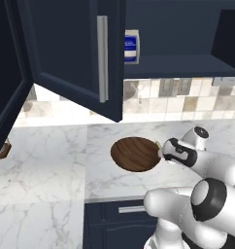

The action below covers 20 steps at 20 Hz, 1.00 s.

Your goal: Pick the egg and butter from the fridge and place them by the bowl for mixing.

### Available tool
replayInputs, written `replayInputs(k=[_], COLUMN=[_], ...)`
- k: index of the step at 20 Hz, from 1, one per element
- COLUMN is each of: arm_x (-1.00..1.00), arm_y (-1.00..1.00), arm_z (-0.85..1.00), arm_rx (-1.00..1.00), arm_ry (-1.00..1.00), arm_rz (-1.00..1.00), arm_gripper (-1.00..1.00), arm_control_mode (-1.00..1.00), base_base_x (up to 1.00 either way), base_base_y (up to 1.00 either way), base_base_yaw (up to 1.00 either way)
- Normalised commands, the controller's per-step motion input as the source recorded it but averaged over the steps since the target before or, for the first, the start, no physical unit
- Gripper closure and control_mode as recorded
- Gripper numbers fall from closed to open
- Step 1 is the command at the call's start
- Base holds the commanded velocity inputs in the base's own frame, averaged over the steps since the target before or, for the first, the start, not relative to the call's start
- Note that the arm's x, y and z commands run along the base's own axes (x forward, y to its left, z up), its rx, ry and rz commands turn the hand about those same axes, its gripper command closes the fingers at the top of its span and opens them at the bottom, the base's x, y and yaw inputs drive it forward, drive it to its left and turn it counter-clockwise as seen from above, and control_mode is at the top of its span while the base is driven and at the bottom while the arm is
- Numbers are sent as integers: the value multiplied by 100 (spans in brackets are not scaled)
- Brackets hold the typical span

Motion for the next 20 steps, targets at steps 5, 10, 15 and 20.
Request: replayInputs(k=[5, 10, 15, 20], arm_x=[20, 13, 11, 2], arm_y=[0, 0, 0, 2], arm_z=[-32, -30, -26, -27], arm_rx=[2, 5, 5, 5], arm_ry=[5, 3, 1, 1], arm_rz=[0, 0, 0, 0], arm_gripper=[100, 100, 100, -100], arm_control_mode=[-100, -100, -100, -100], base_base_x=[0, 0, 0, 0], base_base_y=[0, 0, 0, 0], base_base_yaw=[0, 0, 0, 0])
